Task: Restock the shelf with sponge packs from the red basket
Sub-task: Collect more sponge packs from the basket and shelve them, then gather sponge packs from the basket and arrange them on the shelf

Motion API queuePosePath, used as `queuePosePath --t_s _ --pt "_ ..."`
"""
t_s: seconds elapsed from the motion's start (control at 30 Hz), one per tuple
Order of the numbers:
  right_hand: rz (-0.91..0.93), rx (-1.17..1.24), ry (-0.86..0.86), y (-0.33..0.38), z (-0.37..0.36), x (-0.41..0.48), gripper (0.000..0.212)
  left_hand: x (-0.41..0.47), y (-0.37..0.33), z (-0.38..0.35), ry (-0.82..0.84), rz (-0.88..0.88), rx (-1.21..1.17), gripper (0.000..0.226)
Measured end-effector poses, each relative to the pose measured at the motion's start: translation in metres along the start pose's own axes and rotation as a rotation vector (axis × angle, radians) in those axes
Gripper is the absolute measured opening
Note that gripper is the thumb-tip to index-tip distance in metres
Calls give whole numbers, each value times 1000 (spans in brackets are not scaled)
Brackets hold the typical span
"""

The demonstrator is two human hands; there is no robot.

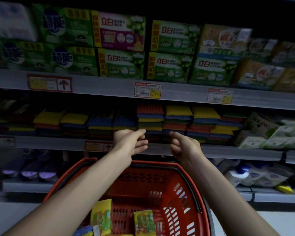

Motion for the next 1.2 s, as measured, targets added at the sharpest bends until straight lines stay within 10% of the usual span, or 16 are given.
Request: queuePosePath --t_s 0.5,0.8,1.2 --pt "134 -815 461 -84 -14 -50 27 -22 61 83 118 -341 934 25" --pt "-6 -1757 625 -209 29 -7 47 -6 166 124 269 -306 1766 49" --pt "-495 -1470 295 -335 113 73 37 61 262 130 395 -89 2051 76"
Point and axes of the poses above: each hand's wrist, its own x-axis towards the middle knuckle, its own z-axis out of the back of the hand, y = z × x, the point moved 7 cm from there along x, towards the middle knuckle, and after that the axes turned 9 degrees about x, right-handed, at the moved point
